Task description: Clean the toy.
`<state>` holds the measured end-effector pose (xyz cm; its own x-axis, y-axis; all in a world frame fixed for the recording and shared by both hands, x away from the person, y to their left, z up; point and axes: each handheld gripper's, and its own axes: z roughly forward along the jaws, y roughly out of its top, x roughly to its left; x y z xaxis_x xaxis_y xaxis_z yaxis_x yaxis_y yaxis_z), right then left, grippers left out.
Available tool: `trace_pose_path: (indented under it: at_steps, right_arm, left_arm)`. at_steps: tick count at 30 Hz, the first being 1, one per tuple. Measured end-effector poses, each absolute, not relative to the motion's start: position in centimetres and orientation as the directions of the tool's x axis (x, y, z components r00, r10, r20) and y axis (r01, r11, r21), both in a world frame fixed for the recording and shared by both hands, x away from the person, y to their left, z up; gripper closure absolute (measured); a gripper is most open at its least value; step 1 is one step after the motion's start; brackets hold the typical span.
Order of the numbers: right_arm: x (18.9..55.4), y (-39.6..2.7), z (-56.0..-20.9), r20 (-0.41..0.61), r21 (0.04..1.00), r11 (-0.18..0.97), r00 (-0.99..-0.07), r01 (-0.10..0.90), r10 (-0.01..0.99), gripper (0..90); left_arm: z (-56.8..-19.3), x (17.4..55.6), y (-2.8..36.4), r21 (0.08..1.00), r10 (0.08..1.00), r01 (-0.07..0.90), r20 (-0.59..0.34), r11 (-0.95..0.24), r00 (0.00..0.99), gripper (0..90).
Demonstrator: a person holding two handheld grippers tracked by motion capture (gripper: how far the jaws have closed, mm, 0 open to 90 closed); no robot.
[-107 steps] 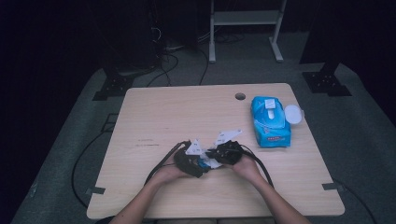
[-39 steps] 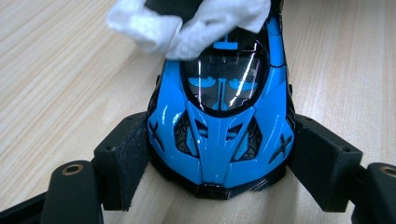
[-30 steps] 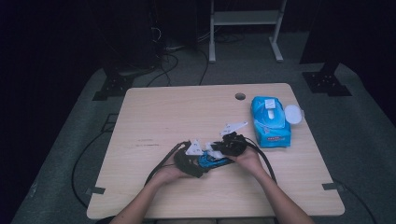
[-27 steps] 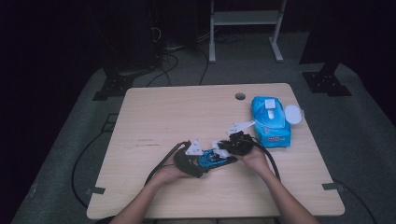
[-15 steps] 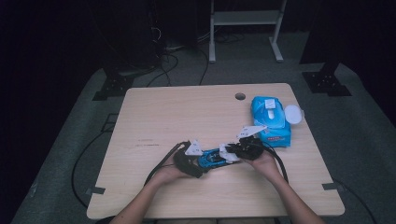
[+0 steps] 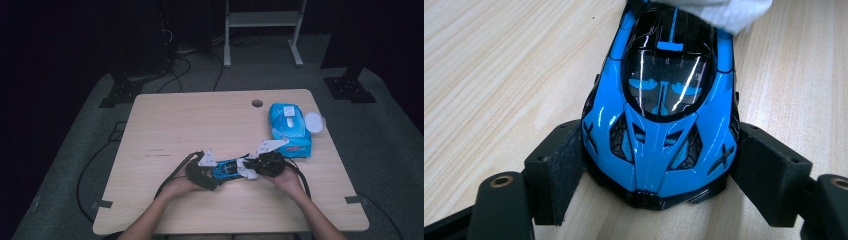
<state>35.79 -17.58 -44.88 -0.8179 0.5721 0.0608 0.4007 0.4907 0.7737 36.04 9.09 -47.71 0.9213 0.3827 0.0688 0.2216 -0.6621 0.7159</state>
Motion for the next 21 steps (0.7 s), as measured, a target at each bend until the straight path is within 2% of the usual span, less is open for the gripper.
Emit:
trace_pose_path:
  at_steps: [5,10,14,21]
  right_arm:
    - [34.7,-20.1,-43.4,0.08,0.809,0.426,-0.794,0.405,0.603,84.2]
    - [33.7,-21.0,-43.5,0.056,0.801,0.443,-0.786,0.404,0.616,84.2]
    - [34.1,-20.4,-44.9,0.071,0.781,0.456,-0.786,0.428,0.615,84.1]
    - [34.6,-17.3,-45.0,0.045,0.772,0.502,-0.821,0.39,0.568,84.1]
  left_arm:
    - [-47.7,36.1,9.1,0.716,0.383,0.222,0.069,-0.662,0.921,24.4]
    - [-47.7,36.0,9.0,0.716,0.386,0.223,0.07,-0.661,0.92,24.4]
    - [-47.7,36.0,9.0,0.716,0.387,0.224,0.07,-0.662,0.919,24.5]
    - [-47.7,36.0,9.0,0.717,0.387,0.224,0.07,-0.661,0.919,24.5]
